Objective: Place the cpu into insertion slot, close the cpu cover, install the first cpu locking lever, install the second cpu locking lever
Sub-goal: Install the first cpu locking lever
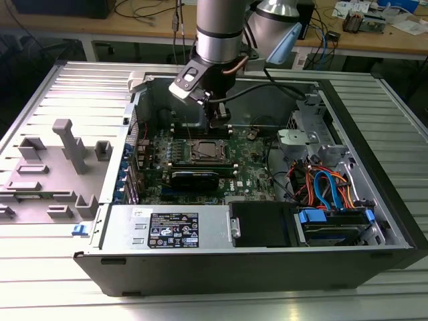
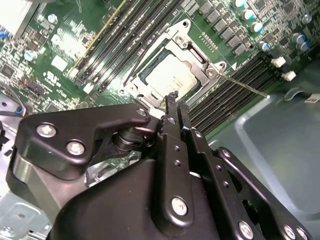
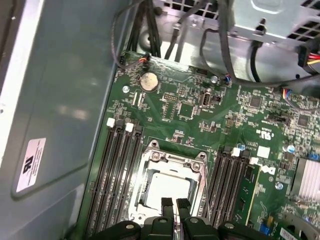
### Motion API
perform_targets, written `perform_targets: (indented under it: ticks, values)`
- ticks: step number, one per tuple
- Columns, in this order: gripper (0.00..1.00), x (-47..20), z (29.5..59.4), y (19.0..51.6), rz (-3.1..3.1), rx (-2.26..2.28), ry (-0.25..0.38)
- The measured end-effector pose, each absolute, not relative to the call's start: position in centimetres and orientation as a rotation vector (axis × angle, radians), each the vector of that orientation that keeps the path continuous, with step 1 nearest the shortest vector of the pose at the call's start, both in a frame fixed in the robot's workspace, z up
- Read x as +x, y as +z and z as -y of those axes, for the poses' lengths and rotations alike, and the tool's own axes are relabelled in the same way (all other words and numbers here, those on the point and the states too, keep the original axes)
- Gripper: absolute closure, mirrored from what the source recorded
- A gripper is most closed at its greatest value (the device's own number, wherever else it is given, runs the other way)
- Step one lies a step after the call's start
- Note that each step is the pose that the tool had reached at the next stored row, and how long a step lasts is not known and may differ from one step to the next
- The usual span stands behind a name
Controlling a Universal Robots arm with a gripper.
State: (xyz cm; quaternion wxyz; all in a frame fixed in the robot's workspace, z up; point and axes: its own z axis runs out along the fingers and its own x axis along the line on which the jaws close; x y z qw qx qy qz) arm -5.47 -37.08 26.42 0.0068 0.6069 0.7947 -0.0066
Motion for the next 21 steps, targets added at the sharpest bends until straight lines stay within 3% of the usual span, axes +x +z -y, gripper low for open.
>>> perform_targets:
  ticks: [21]
  values:
    - [0.83,-5.47,37.08,26.42,-2.676,1.616,-0.018]
